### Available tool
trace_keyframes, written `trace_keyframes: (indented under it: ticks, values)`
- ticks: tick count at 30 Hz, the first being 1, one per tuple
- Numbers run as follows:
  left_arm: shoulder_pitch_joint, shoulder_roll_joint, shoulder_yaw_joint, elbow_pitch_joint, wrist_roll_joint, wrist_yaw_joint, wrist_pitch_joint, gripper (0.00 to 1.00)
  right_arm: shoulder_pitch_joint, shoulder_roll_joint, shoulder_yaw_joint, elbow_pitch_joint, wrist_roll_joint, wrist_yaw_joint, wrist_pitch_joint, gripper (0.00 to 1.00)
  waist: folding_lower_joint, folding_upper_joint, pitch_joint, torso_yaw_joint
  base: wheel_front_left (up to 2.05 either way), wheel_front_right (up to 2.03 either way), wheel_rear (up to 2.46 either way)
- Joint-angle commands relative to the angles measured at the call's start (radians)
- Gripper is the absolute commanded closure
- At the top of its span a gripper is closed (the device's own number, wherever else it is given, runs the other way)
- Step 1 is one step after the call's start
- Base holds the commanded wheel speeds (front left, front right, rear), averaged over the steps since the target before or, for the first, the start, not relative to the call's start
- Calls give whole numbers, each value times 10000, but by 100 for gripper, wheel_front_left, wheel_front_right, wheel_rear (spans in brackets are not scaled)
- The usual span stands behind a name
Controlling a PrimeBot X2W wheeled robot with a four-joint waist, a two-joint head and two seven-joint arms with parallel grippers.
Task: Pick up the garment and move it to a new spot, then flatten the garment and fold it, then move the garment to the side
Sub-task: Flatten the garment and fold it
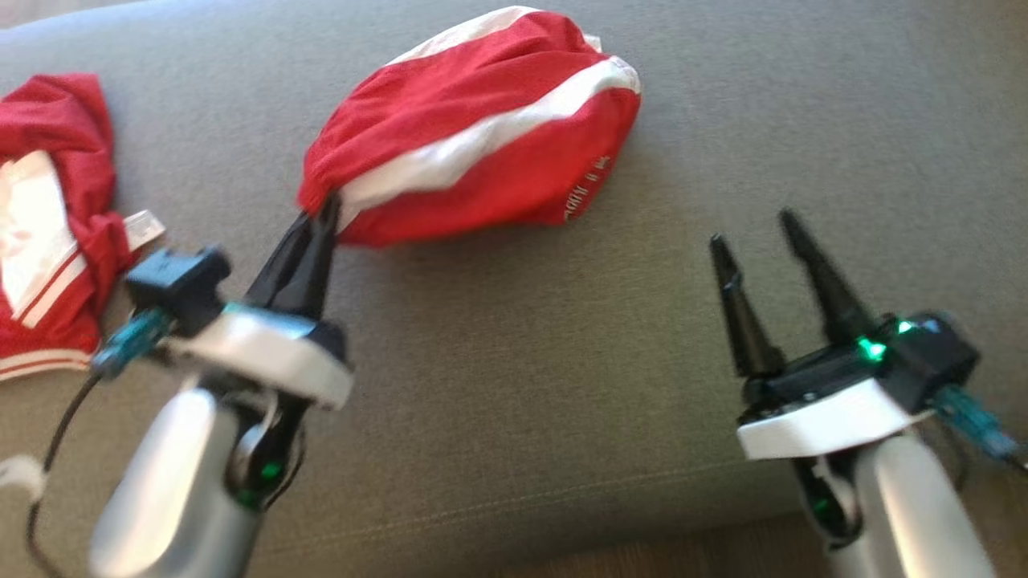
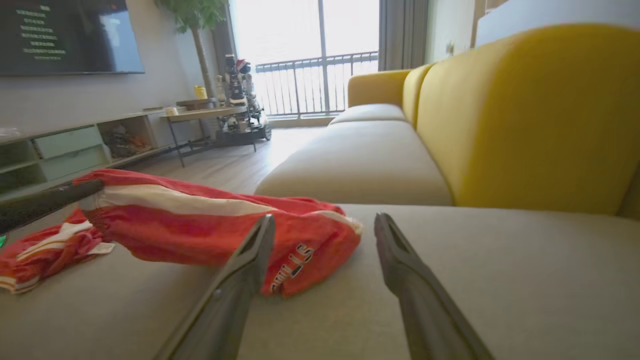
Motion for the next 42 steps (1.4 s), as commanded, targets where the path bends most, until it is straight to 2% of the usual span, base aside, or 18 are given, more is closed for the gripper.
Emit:
trace_keyframes:
  ticks: [1,2,3,9,15,22,28,34,38,39,41,42]
  values:
    - [228,592,602,-637,-138,111,139,100,-383,-4,542,372,830,-2,-65,0,0,0,60,186,0,0,0]
    - [416,729,696,-752,-216,102,171,100,-575,-4,633,690,1299,-2,-65,0,0,0,93,234,0,0,0]
    - [416,729,696,-752,-216,102,171,100,-575,-4,633,690,1299,-2,-65,0,0,0,93,234,0,0,0]
    - [1031,1222,734,-1069,-276,-57,46,100,-2576,-4,1024,3121,3426,-2,-65,0,0,0,348,641,0,0,0]
    - [1056,1244,510,-897,-193,-150,-201,100,-5313,-133,2301,6142,3833,-2,401,0,0,0,683,1105,0,0,0]
    - [739,994,138,-436,-60,-223,-510,100,-7710,-700,3007,8548,4287,-2,1567,0,0,0,1078,1679,0,0,0]
    - [462,804,-108,41,-49,-295,-737,100,-8545,-1043,4187,9100,5399,-2,2901,0,0,0,1215,2029,0,0,0]
    - [305,735,-255,351,12,-329,-906,100,-9061,-1658,4972,9448,6119,-2,3077,0,0,0,1300,2209,0,0,0]
    - [228,704,-371,482,54,-349,-972,100,-9217,-1741,5361,9693,6645,-2,3299,0,0,0,1322,2286,0,0,0]
    - [213,697,-390,508,55,-353,-985,100,-9229,-1748,5467,9691,6809,-2,3390,13,0,0,1327,2296,0,0,0]
    - [187,697,-420,555,52,-360,-1008,100,-9256,-1790,5646,9656,7140,-2,3516,64,0,0,1340,2306,0,0,0]
    - [174,701,-429,579,55,-362,-1018,100,-9277,-1826,5739,9637,7264,-2,3525,96,0,0,1344,2306,0,0,0]
